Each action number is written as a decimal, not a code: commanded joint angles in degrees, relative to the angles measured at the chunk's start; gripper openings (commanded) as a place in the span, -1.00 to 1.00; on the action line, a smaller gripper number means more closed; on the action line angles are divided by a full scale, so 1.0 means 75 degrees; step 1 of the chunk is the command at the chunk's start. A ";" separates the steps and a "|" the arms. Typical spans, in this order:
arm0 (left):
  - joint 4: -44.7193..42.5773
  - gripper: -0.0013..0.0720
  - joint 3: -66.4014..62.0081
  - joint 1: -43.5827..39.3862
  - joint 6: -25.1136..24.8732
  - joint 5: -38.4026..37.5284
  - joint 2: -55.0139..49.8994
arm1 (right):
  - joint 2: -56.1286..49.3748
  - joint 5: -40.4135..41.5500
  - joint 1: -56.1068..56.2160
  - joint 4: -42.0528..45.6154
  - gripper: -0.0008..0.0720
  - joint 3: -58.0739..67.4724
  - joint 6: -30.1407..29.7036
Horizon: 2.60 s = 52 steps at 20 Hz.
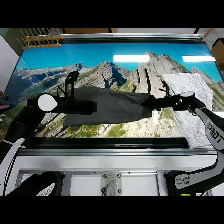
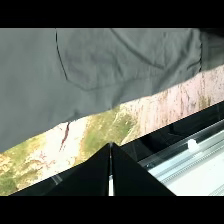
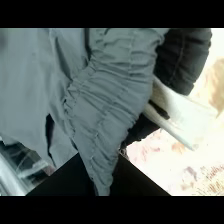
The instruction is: Fold the clothes and pants, and hang the long-sleeved shirts on hangers.
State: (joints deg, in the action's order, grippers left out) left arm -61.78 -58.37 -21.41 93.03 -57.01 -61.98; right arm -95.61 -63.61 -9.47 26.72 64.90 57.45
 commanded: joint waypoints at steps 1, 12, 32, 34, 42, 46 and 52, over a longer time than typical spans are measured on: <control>-0.0017 -0.96 -0.0006 -0.0003 -0.0003 0.0006 -0.0003 | 0.0221 0.0064 -0.0245 0.0909 -0.93 0.1781 0.1614; -0.0032 -0.95 0.0000 -0.0003 -0.0009 0.0032 -0.0006 | 0.0571 0.1148 -0.2999 0.2748 -0.93 0.5595 0.4814; -0.0023 -0.95 -0.0006 -0.0003 -0.0306 -0.0012 -0.0501 | 0.4581 -0.1577 -0.3821 0.7714 -0.93 -0.0006 0.7274; -0.0020 -0.95 -0.0006 -0.0003 -0.0367 -0.0125 -0.0501 | 0.4803 -0.1641 -0.3821 0.7968 -0.93 -0.0530 0.7466; -0.0023 -0.95 -0.0006 -0.0006 -0.0437 -0.0268 -0.0501 | 0.4913 -0.1958 -0.3821 0.8102 -0.35 -0.1014 0.7665; -0.0023 -0.95 -0.0006 -0.0003 -0.0580 -0.0423 -0.0501 | 0.5339 -0.1448 -0.3821 0.8096 0.98 -0.0557 0.6563; -0.0020 -0.96 -0.0006 -0.0003 -0.0577 -0.0425 -0.0501 | 0.6528 -0.1005 -0.3471 0.6341 0.98 0.0323 0.4296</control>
State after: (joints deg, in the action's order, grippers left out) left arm -61.93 -58.37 -21.41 88.86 -60.10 -65.69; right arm -50.52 -72.69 -37.30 82.72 65.54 98.70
